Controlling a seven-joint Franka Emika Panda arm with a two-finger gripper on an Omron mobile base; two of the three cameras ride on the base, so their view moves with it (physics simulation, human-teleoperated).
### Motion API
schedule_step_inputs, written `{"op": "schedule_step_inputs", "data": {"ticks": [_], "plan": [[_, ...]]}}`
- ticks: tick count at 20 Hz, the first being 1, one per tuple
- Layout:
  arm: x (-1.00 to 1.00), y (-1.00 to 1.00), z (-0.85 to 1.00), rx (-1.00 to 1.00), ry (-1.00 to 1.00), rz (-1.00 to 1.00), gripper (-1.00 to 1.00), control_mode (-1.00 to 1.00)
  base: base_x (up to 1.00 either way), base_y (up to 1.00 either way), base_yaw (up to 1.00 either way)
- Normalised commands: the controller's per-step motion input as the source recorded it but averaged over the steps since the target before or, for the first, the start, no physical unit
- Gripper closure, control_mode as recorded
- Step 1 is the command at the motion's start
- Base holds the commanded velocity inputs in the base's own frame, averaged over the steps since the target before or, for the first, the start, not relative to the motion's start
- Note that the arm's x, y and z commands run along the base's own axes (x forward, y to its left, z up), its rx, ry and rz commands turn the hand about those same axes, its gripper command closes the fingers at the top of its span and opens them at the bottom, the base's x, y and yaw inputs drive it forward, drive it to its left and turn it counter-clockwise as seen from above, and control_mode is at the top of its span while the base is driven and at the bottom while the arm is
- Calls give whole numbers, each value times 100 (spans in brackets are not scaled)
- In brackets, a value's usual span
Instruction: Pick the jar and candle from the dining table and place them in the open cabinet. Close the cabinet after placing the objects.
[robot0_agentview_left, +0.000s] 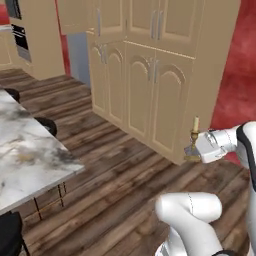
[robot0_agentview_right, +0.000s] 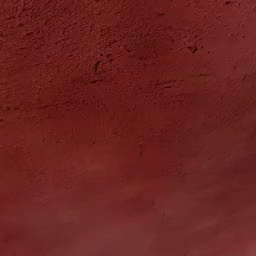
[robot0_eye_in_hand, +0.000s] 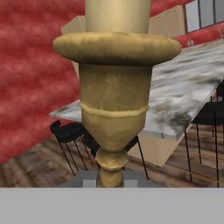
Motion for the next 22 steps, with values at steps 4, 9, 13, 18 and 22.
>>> {"op": "schedule_step_inputs", "data": {"ticks": [4,9,13,18,22], "plan": [[0,0,0,0,0,0,100,100,99,-4,23],[0,0,0,0,0,0,100,100,96,7,12],[0,0,0,0,0,0,100,100,92,9,16],[0,0,0,0,0,0,100,100,65,-9,46],[0,0,0,0,0,0,100,100,21,-17,53]]}}
